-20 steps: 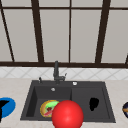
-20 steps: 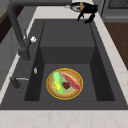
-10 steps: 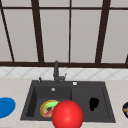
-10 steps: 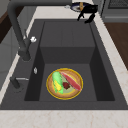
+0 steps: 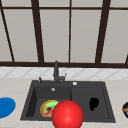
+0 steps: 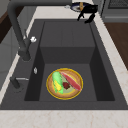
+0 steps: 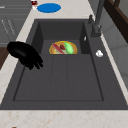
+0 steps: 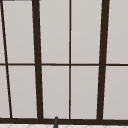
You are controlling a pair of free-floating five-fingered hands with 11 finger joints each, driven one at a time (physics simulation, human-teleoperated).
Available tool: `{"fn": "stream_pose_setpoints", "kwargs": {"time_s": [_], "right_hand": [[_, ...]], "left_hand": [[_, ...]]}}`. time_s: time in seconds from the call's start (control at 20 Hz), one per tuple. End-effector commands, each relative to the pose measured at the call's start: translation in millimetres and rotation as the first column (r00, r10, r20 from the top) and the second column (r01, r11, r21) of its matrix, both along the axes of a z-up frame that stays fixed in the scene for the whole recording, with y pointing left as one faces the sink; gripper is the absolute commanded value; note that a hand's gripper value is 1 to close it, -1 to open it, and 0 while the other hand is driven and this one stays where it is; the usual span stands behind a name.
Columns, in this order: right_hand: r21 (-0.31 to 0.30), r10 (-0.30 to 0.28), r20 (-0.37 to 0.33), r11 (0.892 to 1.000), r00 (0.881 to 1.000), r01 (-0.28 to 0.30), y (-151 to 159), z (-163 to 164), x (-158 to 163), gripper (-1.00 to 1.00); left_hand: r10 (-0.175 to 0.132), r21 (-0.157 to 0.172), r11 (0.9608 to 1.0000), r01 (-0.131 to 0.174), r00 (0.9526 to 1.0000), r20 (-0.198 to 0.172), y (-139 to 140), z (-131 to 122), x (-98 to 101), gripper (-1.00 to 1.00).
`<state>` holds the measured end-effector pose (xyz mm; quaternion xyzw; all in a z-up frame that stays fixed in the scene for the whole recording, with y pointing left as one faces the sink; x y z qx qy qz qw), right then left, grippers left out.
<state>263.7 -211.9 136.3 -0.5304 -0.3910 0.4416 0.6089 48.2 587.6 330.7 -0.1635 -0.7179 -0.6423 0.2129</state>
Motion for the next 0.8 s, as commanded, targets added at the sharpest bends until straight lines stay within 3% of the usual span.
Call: {"fn": "stream_pose_setpoints", "kwargs": {"time_s": [0.0,0.25,0.4,0.65,0.75], "right_hand": [[0.0,0.0,0.0,1.0,1.0,0.0,0.0,0.0,0.0,0.0],[0.0,0.0,0.0,1.0,1.0,0.0,0.0,0.0,0.0,0.0],[0.0,0.0,0.0,1.0,1.0,0.0,0.0,0.0,0.0,0.0],[0.0,0.0,0.0,1.0,1.0,0.0,0.0,0.0,0.0,0.0],[0.0,0.0,0.0,1.0,1.0,0.0,0.0,0.0,0.0,0.0]], "left_hand": [[0.0,0.001,1.0,0.0,1.0,0.0,-3.1,1.3,0.0,-1.0],[0.001,0.006,1.0,-0.001,1.0,-0.001,-7.6,2.0,2.5,-1.0],[0.0,-0.007,1.0,0.0,1.0,0.0,-5.1,-1.1,-1.5,-1.0],[0.0,-0.001,1.0,0.0,0.9994,-0.033,-5.3,-21.4,0.2,-1.0],[0.0,-0.001,1.0,0.0,0.9995,-0.031,-4.9,-30.1,0.1,-1.0]]}}
